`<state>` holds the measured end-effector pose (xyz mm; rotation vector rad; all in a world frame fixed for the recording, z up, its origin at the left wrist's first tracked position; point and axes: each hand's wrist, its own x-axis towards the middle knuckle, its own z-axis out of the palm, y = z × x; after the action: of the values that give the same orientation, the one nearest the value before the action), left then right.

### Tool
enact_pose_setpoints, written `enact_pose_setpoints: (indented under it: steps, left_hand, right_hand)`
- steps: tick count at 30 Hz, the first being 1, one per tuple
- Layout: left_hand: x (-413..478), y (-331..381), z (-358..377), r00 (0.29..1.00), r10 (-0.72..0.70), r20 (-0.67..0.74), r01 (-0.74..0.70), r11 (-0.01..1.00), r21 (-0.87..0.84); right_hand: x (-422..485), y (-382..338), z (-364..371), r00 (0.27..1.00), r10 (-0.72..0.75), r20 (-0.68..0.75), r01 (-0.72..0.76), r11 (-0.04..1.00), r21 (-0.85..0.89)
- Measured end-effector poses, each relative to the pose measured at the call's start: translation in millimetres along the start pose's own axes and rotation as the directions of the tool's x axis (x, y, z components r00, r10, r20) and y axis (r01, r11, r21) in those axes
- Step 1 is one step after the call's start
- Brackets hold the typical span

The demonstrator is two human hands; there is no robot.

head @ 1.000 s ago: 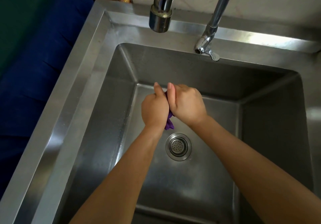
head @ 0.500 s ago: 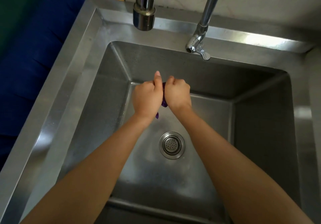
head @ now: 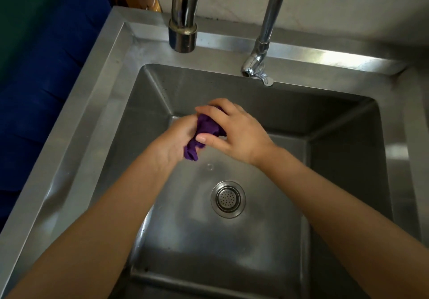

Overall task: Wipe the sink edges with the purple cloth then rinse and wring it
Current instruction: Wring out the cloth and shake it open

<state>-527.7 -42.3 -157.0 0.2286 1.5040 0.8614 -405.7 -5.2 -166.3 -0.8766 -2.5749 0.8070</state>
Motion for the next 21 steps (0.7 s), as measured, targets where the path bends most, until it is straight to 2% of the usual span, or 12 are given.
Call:
enact_pose_setpoints:
  steps: [3,6,8,9,12,15,18,21]
  left_hand:
    - [-8,-9,3,1.000,0.015,0.002,-0.015,1.000,-0.004]
    - [-4,-12,11,0.979,0.065,-0.192,-0.080,0.994,-0.075]
    - [1,-15,15,0.936,0.105,-0.335,-0.131,0.990,-0.056]
    - [3,-17,15,0.912,0.133,-0.387,-0.152,0.988,-0.018]
    - [13,-23,7,0.818,0.271,-0.508,-0.188,0.959,0.209]
    - [13,-19,2,0.720,0.455,-0.524,-0.187,0.854,0.485]
    - [8,-11,4,0.655,0.634,-0.410,-0.188,0.663,0.724]
    - [7,-4,4,0.609,0.744,-0.275,-0.227,0.495,0.839]
  right_hand:
    - [11,-3,-2,0.999,0.003,-0.049,-0.002,1.000,0.026]
    - [17,-14,13,0.974,0.089,-0.209,-0.097,0.995,-0.027]
    - [20,-20,23,0.916,0.173,-0.361,-0.210,0.976,-0.064]
    - [21,-22,26,0.896,0.218,-0.387,-0.267,0.960,-0.078]
    - [25,-24,29,0.896,0.370,-0.246,-0.395,0.917,-0.061]
    - [31,-28,25,0.821,0.565,-0.087,-0.552,0.823,0.133]
    - [37,-23,19,0.747,0.660,0.083,-0.651,0.699,0.297]
    - [41,-19,8,0.667,0.712,0.220,-0.728,0.560,0.397]
